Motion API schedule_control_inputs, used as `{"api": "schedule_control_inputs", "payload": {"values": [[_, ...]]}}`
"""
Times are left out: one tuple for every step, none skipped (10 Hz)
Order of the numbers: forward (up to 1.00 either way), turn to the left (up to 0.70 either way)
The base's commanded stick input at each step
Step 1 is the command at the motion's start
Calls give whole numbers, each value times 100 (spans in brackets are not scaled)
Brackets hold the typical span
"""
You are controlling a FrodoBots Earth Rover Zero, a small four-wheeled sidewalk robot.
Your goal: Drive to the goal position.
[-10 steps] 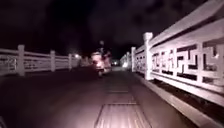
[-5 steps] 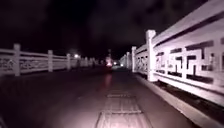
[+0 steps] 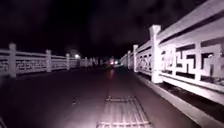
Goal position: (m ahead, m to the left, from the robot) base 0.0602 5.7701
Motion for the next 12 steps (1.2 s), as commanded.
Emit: {"api": "schedule_control_inputs", "payload": {"values": [[45,0],[45,0],[45,0],[45,0],[45,0],[45,0],[45,0],[45,0],[45,0],[45,0],[45,0],[45,0]]}}
